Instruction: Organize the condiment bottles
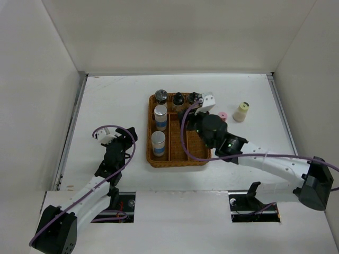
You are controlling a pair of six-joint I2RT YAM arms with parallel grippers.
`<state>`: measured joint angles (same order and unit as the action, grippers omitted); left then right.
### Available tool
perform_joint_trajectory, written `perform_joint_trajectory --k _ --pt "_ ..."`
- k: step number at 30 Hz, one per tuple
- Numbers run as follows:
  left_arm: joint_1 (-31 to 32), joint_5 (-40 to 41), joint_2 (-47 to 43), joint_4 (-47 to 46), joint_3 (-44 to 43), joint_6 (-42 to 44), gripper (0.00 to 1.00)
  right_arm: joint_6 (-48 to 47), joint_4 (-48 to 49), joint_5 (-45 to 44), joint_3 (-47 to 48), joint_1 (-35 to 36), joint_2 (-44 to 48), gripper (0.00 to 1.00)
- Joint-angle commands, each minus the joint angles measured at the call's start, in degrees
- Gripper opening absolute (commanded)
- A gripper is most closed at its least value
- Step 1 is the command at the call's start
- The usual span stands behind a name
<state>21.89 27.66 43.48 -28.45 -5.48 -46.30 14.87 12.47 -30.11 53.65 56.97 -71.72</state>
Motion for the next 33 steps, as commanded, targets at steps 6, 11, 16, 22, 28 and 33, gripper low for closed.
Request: perform_joint_trajectory --k 6,11,16,22,28,33 --pt "0.4 -0.7 -0.2 -1.9 -0.1 -0.3 0.71 4.6 -6.6 -9.4 -3.6 -19.5 -0.4 0.46" --pt "0.5 -0.5 -0.1 -2.1 -0.1 -0.2 0.71 5.3 -7.2 -8.2 -4.2 -28.3 -5.7 0.84" --pt "0.5 -0.5 0.1 -2.1 -0.2 -0.2 0.71 6.0 -7.4 -2.9 -2.5 -31.5 -11.4 0.84" --pt "0.5 -0.2 -0.3 -2.1 -0.1 -0.2 0.71 7.2 -5.8 -1.4 -3.2 -33.7 -14.0 0.78" --pt "0.5 -0.3 0.8 -2.2 -0.3 -0.2 0.71 9.0 -6.8 0.3 -3.5 -33.6 -15.6 0.72" --pt "0.6 -0.7 0.7 -2.2 -0.3 -0.3 0.71 9.6 -7.5 0.3 -3.7 -33.3 -15.9 0.71"
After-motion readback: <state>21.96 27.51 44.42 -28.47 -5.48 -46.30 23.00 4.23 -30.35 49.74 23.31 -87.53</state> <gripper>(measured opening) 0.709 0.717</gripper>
